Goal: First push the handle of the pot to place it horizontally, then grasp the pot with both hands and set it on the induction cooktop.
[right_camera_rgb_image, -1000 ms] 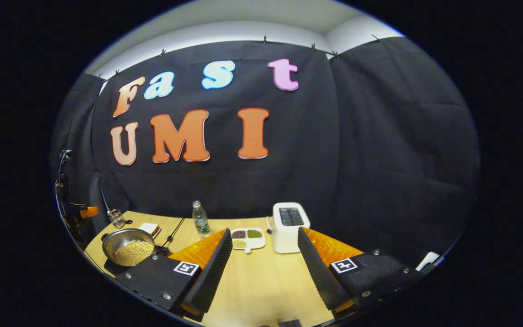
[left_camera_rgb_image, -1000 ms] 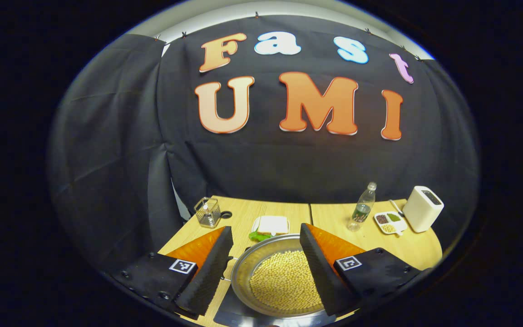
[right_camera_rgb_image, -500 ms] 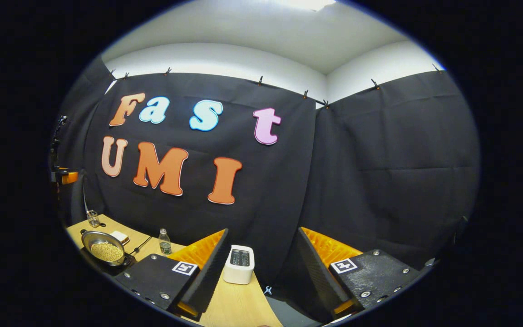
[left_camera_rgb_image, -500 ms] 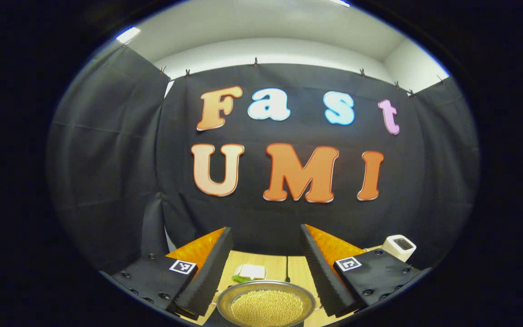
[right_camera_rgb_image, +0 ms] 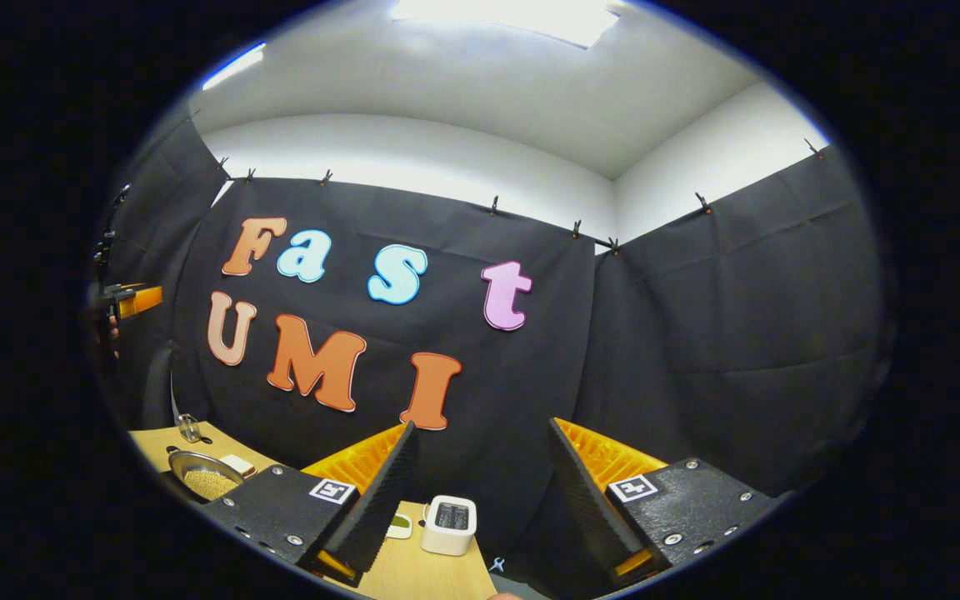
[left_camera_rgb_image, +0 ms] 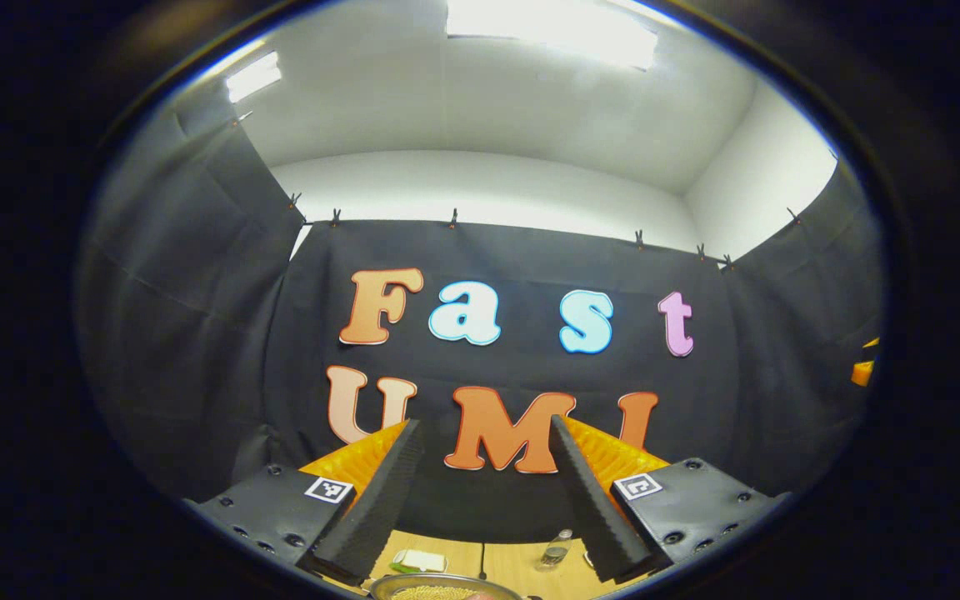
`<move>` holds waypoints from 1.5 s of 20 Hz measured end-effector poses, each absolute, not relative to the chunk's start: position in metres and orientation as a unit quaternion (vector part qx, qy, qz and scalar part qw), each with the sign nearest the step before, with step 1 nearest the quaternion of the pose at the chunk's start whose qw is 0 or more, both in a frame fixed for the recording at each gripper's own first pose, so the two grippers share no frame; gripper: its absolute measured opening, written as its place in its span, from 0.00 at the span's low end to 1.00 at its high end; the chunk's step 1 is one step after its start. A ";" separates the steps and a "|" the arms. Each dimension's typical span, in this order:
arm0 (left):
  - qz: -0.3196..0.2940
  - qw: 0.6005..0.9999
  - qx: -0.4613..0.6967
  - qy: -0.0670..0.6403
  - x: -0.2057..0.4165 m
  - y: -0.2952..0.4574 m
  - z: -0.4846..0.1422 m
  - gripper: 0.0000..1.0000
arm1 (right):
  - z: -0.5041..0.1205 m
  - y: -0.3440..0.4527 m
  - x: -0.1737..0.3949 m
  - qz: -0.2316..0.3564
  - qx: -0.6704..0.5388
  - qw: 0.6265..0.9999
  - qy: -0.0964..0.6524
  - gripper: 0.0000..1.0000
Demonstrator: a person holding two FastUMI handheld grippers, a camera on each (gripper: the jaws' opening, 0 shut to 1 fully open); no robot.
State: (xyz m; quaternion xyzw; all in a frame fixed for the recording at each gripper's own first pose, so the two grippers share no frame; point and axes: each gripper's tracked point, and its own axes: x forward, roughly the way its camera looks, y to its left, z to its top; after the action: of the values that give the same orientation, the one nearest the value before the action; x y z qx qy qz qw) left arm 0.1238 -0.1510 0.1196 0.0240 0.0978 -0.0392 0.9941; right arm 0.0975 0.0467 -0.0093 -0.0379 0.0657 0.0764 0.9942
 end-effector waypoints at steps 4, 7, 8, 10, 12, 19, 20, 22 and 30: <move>-0.042 0.997 0.017 0.070 0.122 -0.152 0.155 0.98 | 0.014 0.049 0.102 0.082 -0.033 0.994 0.057 0.95; -0.045 0.997 0.021 0.057 0.134 -0.149 0.172 0.98 | 0.027 0.057 0.109 0.091 -0.035 0.994 0.050 0.95; -0.045 0.997 0.023 0.054 0.137 -0.149 0.177 0.96 | 0.032 0.060 0.109 0.094 -0.036 0.994 0.049 0.95; -0.050 0.997 0.029 0.050 0.141 -0.149 0.184 0.98 | 0.038 0.067 0.113 0.100 -0.036 0.993 0.050 0.95; -0.049 0.997 0.037 0.047 0.142 -0.146 0.189 0.98 | 0.044 0.073 0.116 0.103 -0.037 0.993 0.048 0.95; -0.046 0.997 0.051 0.034 0.158 -0.134 0.201 0.98 | 0.049 0.100 0.126 0.119 -0.030 0.992 0.041 0.95; -0.046 0.997 0.052 0.033 0.158 -0.133 0.202 0.98 | 0.049 0.103 0.125 0.119 -0.029 0.992 0.040 0.95; -0.042 0.997 0.052 0.031 0.162 -0.129 0.202 0.95 | 0.051 0.108 0.128 0.120 -0.028 0.992 0.036 0.95; -0.022 0.999 0.045 0.012 0.170 -0.112 0.205 0.98 | 0.054 0.115 0.131 0.114 -0.021 0.993 0.025 0.95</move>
State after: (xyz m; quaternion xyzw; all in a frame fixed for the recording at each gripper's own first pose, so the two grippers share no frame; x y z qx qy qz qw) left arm 0.1701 -0.1116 0.2047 0.0451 0.0121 -0.0216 0.9987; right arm 0.1311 0.1154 0.0544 -0.0212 0.0247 0.1136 0.9930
